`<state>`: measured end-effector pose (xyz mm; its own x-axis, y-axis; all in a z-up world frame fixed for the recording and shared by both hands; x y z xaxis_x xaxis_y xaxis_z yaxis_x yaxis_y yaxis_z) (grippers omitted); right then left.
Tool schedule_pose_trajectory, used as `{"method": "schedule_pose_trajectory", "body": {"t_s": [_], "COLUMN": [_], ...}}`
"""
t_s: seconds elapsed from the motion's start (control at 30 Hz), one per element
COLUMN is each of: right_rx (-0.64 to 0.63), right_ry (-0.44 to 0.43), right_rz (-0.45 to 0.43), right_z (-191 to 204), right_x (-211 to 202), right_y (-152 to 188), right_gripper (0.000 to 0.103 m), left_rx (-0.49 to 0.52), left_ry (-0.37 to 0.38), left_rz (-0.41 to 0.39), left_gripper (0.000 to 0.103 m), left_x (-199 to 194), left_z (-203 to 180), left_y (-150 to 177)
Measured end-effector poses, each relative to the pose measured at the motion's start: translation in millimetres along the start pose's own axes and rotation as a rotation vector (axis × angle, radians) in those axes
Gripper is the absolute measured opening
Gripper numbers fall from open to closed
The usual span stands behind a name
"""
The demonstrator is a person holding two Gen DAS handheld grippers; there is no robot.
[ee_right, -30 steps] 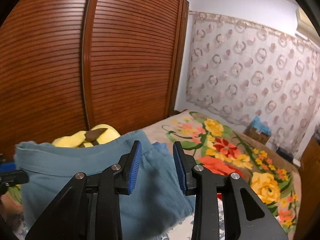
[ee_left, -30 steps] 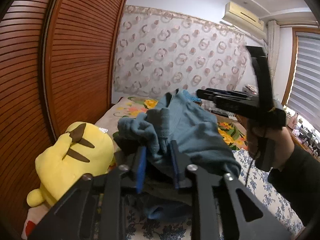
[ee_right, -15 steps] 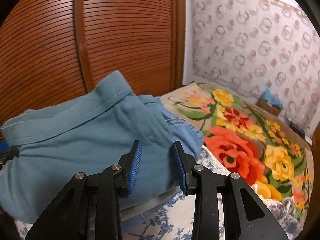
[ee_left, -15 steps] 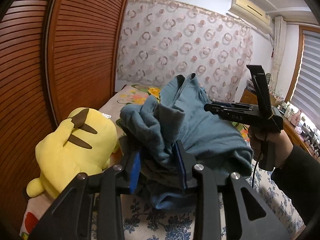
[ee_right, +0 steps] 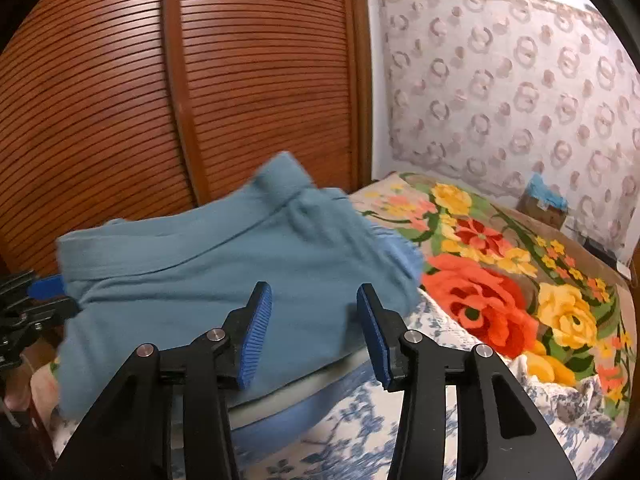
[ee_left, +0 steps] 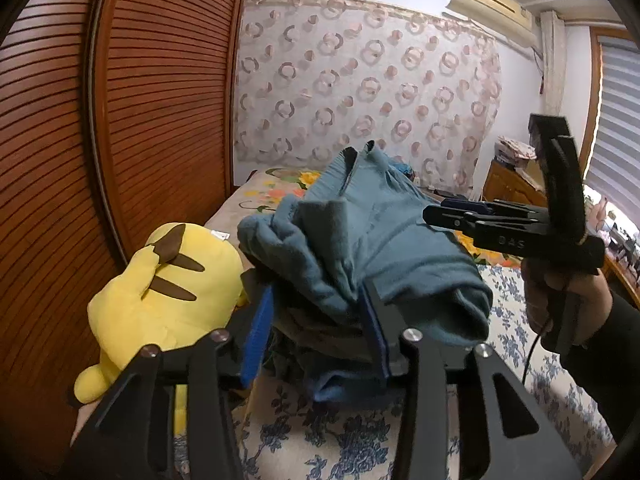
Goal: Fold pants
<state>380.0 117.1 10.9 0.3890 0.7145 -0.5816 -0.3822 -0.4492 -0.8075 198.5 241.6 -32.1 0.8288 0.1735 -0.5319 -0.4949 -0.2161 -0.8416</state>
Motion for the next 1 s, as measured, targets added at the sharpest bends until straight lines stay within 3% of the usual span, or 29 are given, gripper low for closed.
{"method": "schedule_pose_trajectory", "body": {"t_s": [0.13, 0.77, 1.0], "right_rx": [-0.013, -0.040, -0.021], "right_ry": [-0.018, -0.055, -0.052], "right_rz": [-0.005, 0.004, 0.025], "right_z": [19, 75, 79], "right_x": [-11, -31, -35], "right_y": [3, 29, 39], "right_gripper": [0.049, 0.053, 0.056], "left_rx": [-0.013, -0.014, 0.003], "left_ry": [0.015, -0.001, -0.019], "left_rz": [0.005, 0.044, 0.045], "left_gripper": [0.062, 0.063, 0.063], "left_x": [-6, -42, -54], "left_z": [1, 12, 9], "left_y": [4, 32, 39]}}
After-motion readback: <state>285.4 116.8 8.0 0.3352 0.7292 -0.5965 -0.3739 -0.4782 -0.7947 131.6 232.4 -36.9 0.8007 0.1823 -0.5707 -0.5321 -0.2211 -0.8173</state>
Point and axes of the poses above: each gripper's, at about its wrist camera, not at the fingertips, and x roughly the way its jaws point, z to its left, y to its underside, the point moved 6 cm from there along x, roughly the way its jaws point, and after that the axes turned 4 degrees about -y, right-handed, at the moved point
